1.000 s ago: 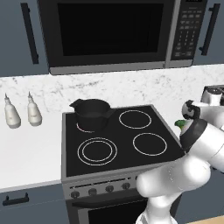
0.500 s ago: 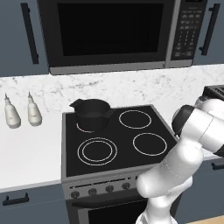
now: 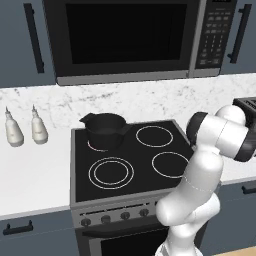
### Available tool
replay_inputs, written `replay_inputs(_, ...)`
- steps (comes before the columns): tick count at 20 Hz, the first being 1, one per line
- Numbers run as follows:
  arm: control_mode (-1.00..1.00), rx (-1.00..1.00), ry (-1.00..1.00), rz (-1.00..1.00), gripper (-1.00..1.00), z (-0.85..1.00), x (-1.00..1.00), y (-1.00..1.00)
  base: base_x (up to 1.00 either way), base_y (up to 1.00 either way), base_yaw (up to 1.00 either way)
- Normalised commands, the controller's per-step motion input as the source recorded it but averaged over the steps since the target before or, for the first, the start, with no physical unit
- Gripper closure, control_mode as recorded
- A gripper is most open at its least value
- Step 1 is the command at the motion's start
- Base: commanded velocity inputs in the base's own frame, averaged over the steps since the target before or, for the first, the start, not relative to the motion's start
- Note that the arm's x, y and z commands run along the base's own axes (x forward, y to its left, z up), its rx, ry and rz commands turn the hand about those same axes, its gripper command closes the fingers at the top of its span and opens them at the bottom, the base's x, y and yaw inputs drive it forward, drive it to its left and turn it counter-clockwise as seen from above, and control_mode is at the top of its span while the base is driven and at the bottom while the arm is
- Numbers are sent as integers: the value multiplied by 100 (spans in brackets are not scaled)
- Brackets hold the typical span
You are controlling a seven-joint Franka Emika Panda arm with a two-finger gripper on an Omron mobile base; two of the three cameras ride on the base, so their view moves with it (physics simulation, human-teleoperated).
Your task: Put the lemon and broccoli in the pot. Retrieve the spatula and lightly stir the vegetables in the pot.
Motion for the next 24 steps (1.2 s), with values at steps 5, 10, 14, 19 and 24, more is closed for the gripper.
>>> replay_inputs(5,-100,0,0,0,-100,-25,11,-2,0,0,0)
replay_inputs(10,-100,0,0,0,100,-18,2,-1,0,0,0)
replay_inputs(14,-100,0,-5,0,100,1,-5,0,0,0,0)
replay_inputs(19,-100,0,-23,0,100,47,-33,11,0,0,0)
replay_inputs(24,-100,0,-31,0,100,100,-55,79,0,0,0)
